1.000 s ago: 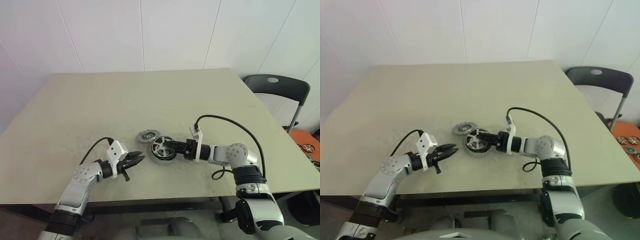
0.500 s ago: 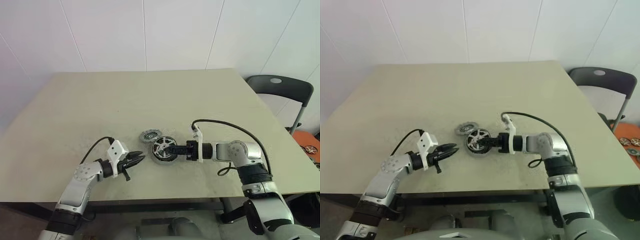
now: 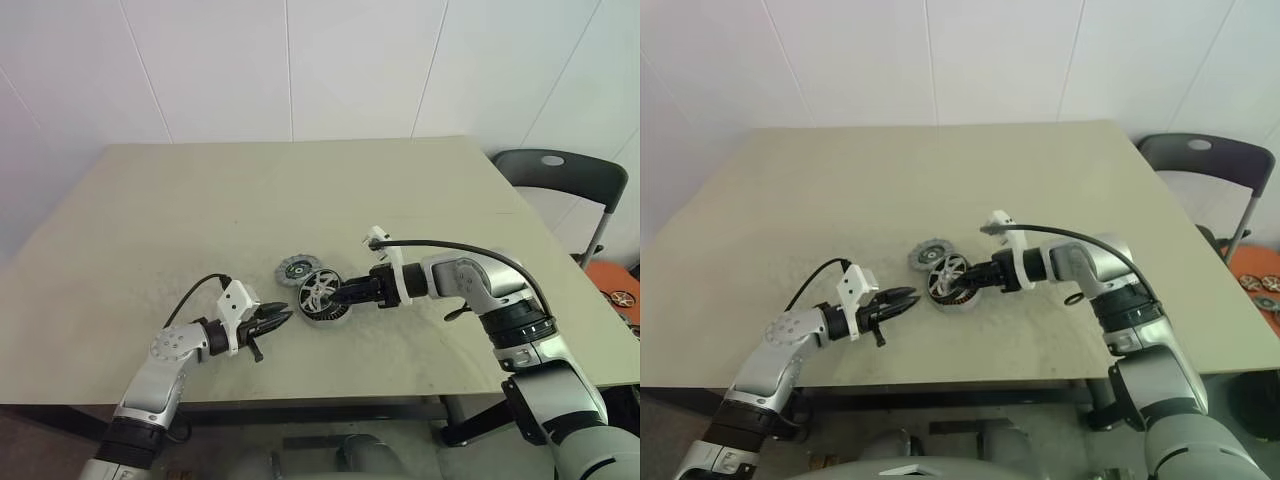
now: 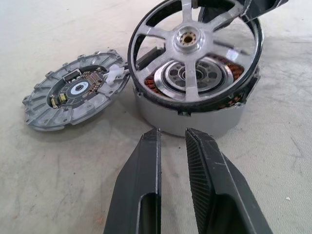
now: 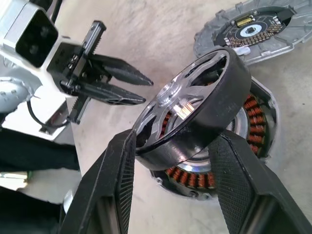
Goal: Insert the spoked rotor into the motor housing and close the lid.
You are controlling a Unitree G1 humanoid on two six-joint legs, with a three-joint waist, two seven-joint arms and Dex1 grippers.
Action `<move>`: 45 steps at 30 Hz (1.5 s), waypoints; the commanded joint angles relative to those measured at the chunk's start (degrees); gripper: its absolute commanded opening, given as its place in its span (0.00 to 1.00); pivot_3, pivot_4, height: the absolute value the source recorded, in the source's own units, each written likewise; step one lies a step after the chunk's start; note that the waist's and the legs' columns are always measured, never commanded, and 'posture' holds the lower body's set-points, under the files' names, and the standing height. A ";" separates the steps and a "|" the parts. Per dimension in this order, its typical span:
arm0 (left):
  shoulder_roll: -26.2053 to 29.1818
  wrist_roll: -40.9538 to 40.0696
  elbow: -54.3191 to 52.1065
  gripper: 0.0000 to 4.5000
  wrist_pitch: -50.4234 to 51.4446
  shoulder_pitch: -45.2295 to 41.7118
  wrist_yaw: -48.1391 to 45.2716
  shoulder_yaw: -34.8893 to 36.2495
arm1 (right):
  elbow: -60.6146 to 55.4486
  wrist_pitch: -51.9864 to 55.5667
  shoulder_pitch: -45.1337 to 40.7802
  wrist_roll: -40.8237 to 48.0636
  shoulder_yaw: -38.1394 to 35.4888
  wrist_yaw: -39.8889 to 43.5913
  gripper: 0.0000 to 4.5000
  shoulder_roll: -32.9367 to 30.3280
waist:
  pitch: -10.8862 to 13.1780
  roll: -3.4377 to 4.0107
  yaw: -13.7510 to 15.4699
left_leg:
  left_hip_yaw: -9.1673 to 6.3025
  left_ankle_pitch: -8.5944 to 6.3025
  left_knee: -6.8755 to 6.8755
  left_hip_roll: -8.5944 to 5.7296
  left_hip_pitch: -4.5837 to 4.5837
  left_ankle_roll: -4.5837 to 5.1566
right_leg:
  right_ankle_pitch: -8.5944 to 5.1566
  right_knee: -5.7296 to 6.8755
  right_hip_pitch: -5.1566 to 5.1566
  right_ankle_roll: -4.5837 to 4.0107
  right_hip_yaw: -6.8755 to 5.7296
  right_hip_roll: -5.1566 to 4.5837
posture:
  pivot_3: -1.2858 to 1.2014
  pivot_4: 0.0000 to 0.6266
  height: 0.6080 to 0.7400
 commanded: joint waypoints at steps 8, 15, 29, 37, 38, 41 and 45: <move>-0.08 -0.08 0.17 0.21 -1.08 -1.23 -0.24 0.10 | 1.75 -7.01 -4.35 -5.85 2.94 6.62 0.52 -4.89 | 0.01 -0.01 0.00 | 0.00 0.00 0.00 0.00 0.00 0.00 | 0.00 0.00 -0.01 -0.01 0.00 0.00 | 0.52 0.00 1.00; -0.03 -0.05 0.78 0.21 -1.24 -1.70 -0.45 0.15 | 6.61 -15.32 -5.22 -10.70 1.63 6.12 0.52 -4.16 | 0.01 -0.01 0.01 | 0.01 0.00 0.02 -0.01 0.00 0.00 | 0.00 0.00 0.00 -0.01 0.00 -0.01 | 0.52 0.00 1.00; -0.71 -5.36 -3.90 0.21 0.18 -1.04 -0.12 3.56 | -10.21 -31.29 12.22 -10.21 -3.99 -0.58 0.01 6.51 | 0.02 -0.03 0.46 | -0.01 0.00 0.06 -0.04 -0.01 0.00 | 0.01 0.01 0.07 0.01 -0.01 -0.13 | 0.52 0.00 1.00; -0.25 -6.52 -6.57 0.21 1.89 -0.08 0.20 3.44 | -6.46 -35.35 14.12 -16.32 -1.87 -5.79 0.00 6.65 | 0.02 -0.04 0.04 | -0.02 0.00 0.05 -0.04 0.10 0.00 | 0.01 0.04 0.13 0.00 -0.02 -0.03 | 0.52 0.00 1.00; -0.35 -6.54 -6.76 0.21 2.02 -0.12 0.35 3.27 | -5.34 -35.88 14.17 -18.11 -0.98 -6.90 0.00 6.51 | 0.02 -0.04 0.04 | -0.02 0.00 0.04 -0.04 0.10 0.00 | 0.00 0.04 0.12 0.00 -0.01 -0.03 | 0.52 0.00 1.00; -0.62 -6.36 -7.21 0.21 2.44 -0.25 0.77 2.70 | -1.21 -36.71 14.62 -24.73 3.28 -9.68 0.00 5.19 | 0.01 -0.02 0.04 | -0.02 0.00 0.04 -0.04 0.10 0.00 | 0.00 0.04 0.12 -0.01 -0.01 -0.04 | 0.52 0.00 1.00; -0.58 -6.34 -7.56 0.21 2.93 -0.39 1.01 2.61 | 0.24 -36.83 15.38 -27.12 5.61 -8.99 0.00 4.39 | -0.16 -0.27 0.02 | -0.02 0.00 0.06 -0.04 0.32 0.00 | -0.01 0.05 0.34 -0.03 0.01 -0.05 | 0.52 0.00 1.00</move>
